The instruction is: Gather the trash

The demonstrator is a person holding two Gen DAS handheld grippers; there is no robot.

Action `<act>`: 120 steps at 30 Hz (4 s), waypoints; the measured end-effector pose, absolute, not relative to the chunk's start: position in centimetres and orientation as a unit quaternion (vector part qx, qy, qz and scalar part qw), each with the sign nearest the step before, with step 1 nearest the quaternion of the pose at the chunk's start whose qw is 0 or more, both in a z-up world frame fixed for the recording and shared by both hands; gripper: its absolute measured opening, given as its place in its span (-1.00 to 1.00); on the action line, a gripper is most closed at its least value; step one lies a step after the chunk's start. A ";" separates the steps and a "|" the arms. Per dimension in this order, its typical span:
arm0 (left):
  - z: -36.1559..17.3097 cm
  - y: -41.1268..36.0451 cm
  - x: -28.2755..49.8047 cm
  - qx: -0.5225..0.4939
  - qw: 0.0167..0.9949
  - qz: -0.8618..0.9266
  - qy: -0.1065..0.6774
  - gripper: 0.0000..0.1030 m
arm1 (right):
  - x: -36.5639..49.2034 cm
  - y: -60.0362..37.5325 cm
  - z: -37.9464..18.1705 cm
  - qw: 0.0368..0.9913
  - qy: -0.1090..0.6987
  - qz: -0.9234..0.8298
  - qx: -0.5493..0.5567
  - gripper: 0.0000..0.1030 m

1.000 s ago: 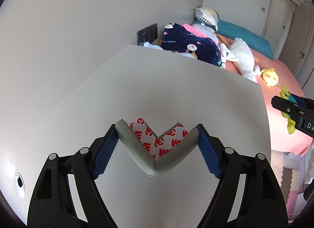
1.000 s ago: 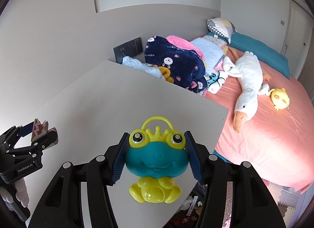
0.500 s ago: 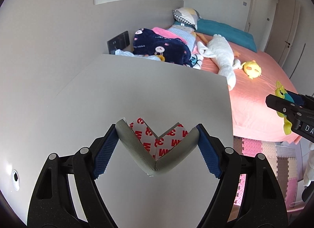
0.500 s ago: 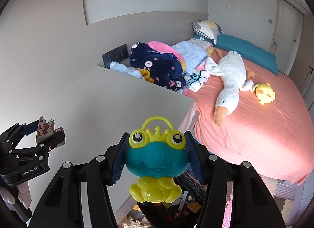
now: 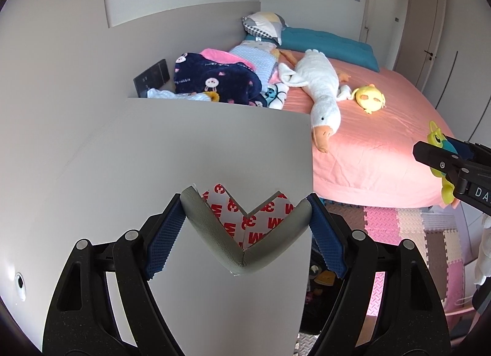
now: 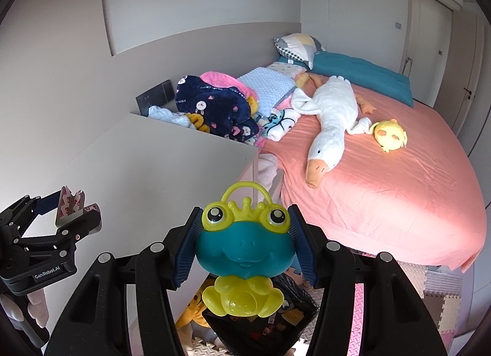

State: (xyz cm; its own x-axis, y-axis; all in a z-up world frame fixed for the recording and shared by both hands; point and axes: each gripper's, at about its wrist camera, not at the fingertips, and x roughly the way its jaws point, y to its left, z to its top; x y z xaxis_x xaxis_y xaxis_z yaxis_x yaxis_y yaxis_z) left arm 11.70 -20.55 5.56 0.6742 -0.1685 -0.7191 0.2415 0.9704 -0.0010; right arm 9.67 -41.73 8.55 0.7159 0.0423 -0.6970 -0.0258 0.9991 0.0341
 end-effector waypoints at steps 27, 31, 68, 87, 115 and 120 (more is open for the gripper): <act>5.9 -29.4 8.6 0.088 0.901 -0.183 0.384 0.50 | 5.4 -50.2 8.9 0.927 0.368 -0.054 0.047 0.11; 5.7 -30.6 8.1 0.094 0.898 -0.193 0.384 0.50 | 4.8 -51.3 8.8 0.926 0.367 -0.066 0.056 0.11; 4.6 -34.3 6.1 0.130 0.882 -0.243 0.382 0.89 | 4.7 -52.8 9.2 0.925 0.361 -0.100 0.062 0.65; 4.4 -32.7 6.4 0.106 0.885 -0.236 0.388 0.89 | 5.1 -52.9 8.5 0.918 0.379 -0.087 0.082 0.65; 5.0 -32.4 6.2 0.093 0.887 -0.239 0.384 0.89 | 5.2 -52.4 8.5 0.918 0.378 -0.086 0.083 0.65; 4.9 -32.4 6.2 0.095 0.887 -0.239 0.383 0.89 | 5.2 -52.4 8.5 0.918 0.378 -0.086 0.083 0.65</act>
State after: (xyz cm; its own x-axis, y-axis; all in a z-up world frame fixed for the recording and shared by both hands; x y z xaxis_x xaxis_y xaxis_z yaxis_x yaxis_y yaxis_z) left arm 6.20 -32.38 4.94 0.5928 -0.3512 -0.7247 0.4970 0.8677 -0.0140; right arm 5.16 -52.42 8.53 0.6998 -0.0945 -0.7080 0.2203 0.9714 0.0882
